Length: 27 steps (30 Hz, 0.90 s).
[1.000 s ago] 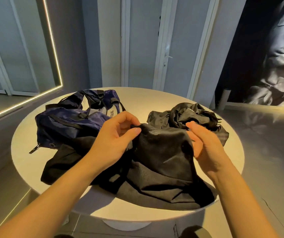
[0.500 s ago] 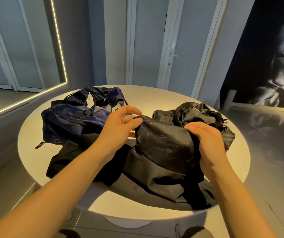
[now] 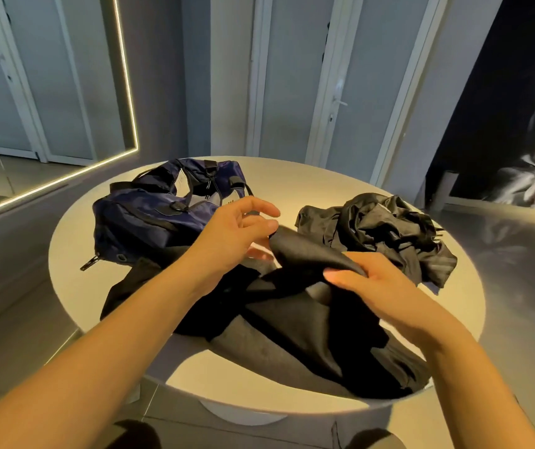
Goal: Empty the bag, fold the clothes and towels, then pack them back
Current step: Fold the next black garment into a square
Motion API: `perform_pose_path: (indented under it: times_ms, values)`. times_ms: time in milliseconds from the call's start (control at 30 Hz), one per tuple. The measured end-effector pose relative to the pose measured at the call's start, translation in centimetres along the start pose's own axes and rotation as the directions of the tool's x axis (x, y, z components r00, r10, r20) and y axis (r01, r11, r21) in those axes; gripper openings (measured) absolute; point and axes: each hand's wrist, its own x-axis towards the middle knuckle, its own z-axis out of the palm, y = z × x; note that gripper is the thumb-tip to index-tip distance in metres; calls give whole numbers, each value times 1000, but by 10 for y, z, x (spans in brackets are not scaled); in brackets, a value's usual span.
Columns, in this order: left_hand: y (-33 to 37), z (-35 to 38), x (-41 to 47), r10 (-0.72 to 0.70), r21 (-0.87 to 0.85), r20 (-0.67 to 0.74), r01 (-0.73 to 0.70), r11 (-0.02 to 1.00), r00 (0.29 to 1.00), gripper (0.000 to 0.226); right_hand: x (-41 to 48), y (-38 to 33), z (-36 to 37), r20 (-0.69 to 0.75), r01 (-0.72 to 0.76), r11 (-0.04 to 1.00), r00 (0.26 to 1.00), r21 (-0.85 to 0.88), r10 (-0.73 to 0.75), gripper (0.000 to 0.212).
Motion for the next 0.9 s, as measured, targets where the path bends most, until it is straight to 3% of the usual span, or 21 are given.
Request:
perform_pose_path:
  times_ms: [100, 200, 267, 333, 367, 467, 567, 633, 767, 833, 900]
  values:
    - [-20, -24, -13, -5, 56, -59, 8, 998, 998, 11, -6, 5, -10, -104, -4, 974, 994, 226, 28, 20]
    - [-50, -50, -31, 55, 304, -72, -31, 952, 996, 4, -7, 11, -13, -191, -17, 944, 978, 331, 84, 29]
    - [-67, -63, -43, 162, 562, -72, -94, 822, 984, 11, -4, 14, -13, -218, -16, 940, 971, 341, 95, 30]
    - [-77, -73, -51, 287, 763, -40, -156, 627, 957, 27, -2, 15, -12, -231, -19, 936, 967, 351, 107, 31]
    - [-79, -76, -52, 321, 814, -12, -178, 554, 947, 34, -1, 17, -11, -232, -18, 933, 967, 359, 108, 33]
    - [-84, -82, -51, 325, 862, 21, -182, 473, 945, 44, 3, 18, -9, -219, -2, 940, 972, 341, 82, 34]
    - [-88, -83, -49, 357, 918, 13, -153, 366, 934, 25, 3, 21, -11, -229, 6, 954, 971, 301, 66, 31]
    - [-88, -85, -48, 373, 889, -40, -138, 437, 927, 8, 2, 21, -15, -238, -10, 957, 968, 291, 82, 31]
    - [-67, -92, -40, 258, 605, -229, -71, 793, 939, 8, 0, 8, -21, -196, -117, 921, 960, 371, 201, 21]
    - [-50, -95, -34, 230, 534, -299, -38, 845, 926, 7, -1, -4, -22, -157, -157, 920, 962, 360, 225, 20]
    - [-33, -95, -28, 257, 541, -331, -41, 840, 908, 9, -1, -20, -22, -140, -203, 921, 955, 333, 261, 40]
